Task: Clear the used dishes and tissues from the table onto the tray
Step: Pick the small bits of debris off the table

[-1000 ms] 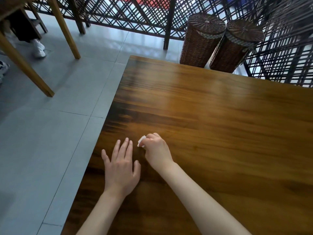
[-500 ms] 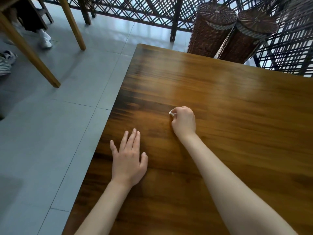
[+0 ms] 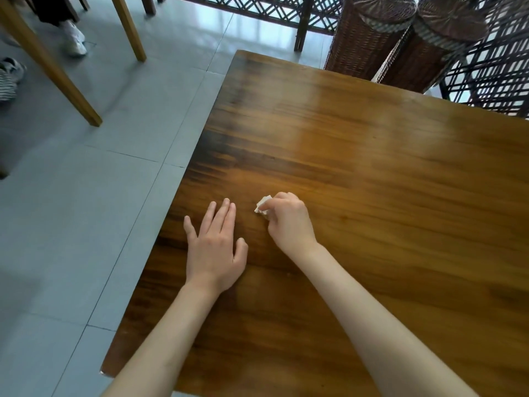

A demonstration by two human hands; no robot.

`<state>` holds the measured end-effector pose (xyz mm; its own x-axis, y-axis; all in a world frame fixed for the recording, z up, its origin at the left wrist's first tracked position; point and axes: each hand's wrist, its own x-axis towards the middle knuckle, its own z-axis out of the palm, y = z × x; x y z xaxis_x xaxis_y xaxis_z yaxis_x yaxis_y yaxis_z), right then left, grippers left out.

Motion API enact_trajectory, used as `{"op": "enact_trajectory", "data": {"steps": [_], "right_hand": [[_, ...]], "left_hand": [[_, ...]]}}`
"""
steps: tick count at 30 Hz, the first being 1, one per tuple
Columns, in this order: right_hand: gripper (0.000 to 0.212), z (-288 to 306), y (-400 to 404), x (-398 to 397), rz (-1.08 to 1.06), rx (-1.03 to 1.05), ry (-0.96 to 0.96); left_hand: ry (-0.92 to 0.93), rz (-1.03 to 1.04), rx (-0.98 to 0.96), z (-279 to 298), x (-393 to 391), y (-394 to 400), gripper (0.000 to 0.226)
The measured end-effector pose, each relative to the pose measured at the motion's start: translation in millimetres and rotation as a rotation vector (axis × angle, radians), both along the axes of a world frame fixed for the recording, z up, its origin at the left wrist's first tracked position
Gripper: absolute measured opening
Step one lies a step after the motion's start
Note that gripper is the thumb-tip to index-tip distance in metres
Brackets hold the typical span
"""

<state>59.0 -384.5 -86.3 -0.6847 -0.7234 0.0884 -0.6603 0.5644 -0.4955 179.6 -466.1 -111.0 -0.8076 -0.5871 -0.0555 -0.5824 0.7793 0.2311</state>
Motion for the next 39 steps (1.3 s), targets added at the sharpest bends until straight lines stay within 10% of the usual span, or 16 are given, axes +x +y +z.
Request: {"op": "enact_trajectory", "data": {"steps": [9, 26, 39], "right_hand": [[0.020, 6.8, 26.4, -91.7, -0.542, -0.094, -0.048], [0.015, -5.5, -2.3, -8.0, -0.165, -0.050, -0.023], [0.018, -6.5, -77.4, -100.7, -0.432, -0.015, -0.022]], "left_hand": [[0.075, 0.049, -0.015, 3.6, -13.6, -14.1, 0.061], [0.059, 0.087, -0.022, 0.7, -27.0, -22.3, 0.058], [0.071, 0.089, 0.001, 2.2, -27.5, -22.5, 0.057]]}}
